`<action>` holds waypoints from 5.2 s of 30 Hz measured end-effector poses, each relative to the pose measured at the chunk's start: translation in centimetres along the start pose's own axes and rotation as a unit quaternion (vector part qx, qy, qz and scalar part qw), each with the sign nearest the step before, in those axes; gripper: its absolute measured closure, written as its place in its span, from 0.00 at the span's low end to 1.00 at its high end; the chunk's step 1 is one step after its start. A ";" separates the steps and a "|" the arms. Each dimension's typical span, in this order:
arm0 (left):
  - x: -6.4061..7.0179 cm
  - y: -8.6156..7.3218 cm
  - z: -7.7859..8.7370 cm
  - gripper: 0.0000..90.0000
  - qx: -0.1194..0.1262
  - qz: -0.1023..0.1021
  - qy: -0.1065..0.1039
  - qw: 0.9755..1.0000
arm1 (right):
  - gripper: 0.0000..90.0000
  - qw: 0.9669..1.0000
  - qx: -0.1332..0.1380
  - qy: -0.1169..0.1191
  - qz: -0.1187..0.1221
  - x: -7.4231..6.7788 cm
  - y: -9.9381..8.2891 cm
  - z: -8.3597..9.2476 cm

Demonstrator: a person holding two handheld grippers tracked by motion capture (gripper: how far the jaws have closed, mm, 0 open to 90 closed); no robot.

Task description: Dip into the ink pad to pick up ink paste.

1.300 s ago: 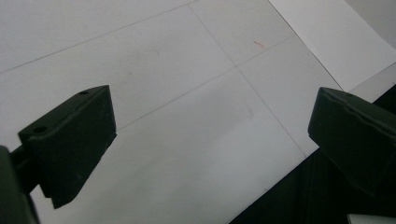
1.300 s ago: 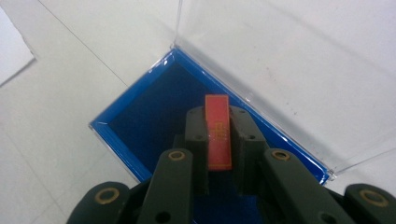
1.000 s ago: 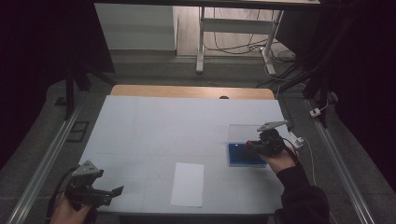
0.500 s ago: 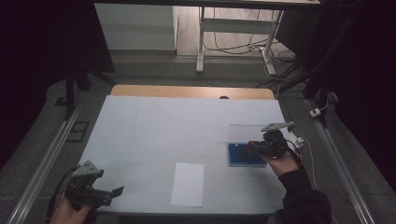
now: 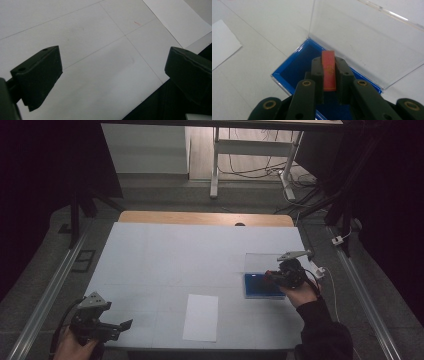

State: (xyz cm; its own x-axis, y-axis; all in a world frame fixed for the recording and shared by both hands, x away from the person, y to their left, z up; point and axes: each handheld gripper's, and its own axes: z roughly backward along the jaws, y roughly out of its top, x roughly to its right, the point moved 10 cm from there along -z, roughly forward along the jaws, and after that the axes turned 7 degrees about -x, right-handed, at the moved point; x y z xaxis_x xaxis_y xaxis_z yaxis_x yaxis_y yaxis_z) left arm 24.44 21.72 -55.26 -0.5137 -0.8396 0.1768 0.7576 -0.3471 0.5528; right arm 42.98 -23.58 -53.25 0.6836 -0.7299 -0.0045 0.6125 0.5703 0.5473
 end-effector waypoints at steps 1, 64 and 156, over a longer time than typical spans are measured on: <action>0.0 0.0 0.0 0.02 0.000 0.000 0.000 1.000 | 0.89 1.000 -0.004 -0.001 -0.002 0.0 -0.1 -0.1; 0.0 0.1 -0.2 0.02 -0.007 -0.003 0.000 1.000 | 0.89 0.999 -0.035 0.010 -0.025 0.0 -1.4 -2.6; 0.0 0.0 -0.2 0.02 -0.007 -0.001 0.000 1.000 | 0.89 0.999 -0.032 0.004 0.006 -1.5 -1.1 -2.9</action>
State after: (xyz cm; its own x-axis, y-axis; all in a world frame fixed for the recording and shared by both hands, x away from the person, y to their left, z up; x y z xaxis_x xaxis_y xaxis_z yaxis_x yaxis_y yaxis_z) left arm 24.49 21.66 -55.41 -0.5147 -0.8392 0.1756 0.7620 -0.3539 0.5424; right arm 42.44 -22.06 -56.32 0.6935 -0.7204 -0.0057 0.6289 0.6014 0.4928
